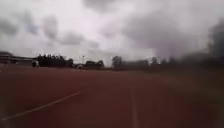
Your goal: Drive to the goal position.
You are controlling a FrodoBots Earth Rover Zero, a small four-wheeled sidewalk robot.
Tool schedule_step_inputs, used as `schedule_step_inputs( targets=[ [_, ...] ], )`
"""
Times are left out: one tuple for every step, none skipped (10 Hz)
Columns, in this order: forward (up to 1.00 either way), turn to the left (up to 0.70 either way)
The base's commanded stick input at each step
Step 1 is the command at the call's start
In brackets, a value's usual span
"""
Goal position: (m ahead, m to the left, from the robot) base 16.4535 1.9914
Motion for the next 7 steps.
schedule_step_inputs(
  targets=[
    [0.85,0.0],
    [0.85,0.0],
    [0.85,0.0],
    [0.85,0.0],
    [0.85,0.0],
    [0.85,0.0],
    [0.85,0.0]
  ],
)
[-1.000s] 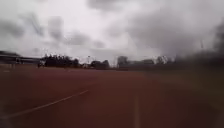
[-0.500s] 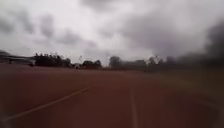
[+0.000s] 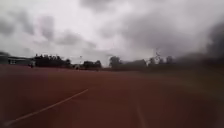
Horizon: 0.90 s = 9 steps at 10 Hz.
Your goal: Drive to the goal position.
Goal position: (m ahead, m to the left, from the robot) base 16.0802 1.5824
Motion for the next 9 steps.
schedule_step_inputs(
  targets=[
    [0.85,0.0],
    [0.85,0.0],
    [0.85,0.0],
    [0.85,0.0],
    [0.85,0.0],
    [0.85,0.0],
    [0.85,-0.01],
    [0.85,-0.18],
    [0.85,-0.34]
  ],
)
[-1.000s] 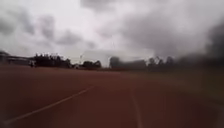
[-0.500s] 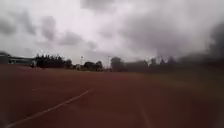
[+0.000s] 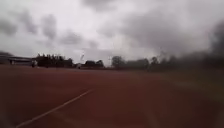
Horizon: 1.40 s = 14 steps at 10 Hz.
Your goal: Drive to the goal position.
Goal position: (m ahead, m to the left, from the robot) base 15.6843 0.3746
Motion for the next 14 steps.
schedule_step_inputs(
  targets=[
    [0.85,-0.34],
    [0.85,-0.34],
    [0.85,-0.34],
    [0.85,-0.34],
    [0.85,-0.34],
    [0.85,-0.19],
    [0.85,-0.01],
    [0.85,0.0],
    [0.85,0.0],
    [0.85,0.0],
    [0.85,0.0],
    [0.85,0.0],
    [0.85,0.0],
    [0.85,0.0]
  ],
)
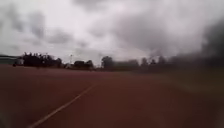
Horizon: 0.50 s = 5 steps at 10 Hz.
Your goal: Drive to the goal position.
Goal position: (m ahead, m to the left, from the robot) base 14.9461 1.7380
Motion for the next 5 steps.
schedule_step_inputs(
  targets=[
    [0.85,0.0],
    [0.85,0.0],
    [0.85,0.0],
    [0.85,0.0],
    [0.85,0.0]
  ],
)
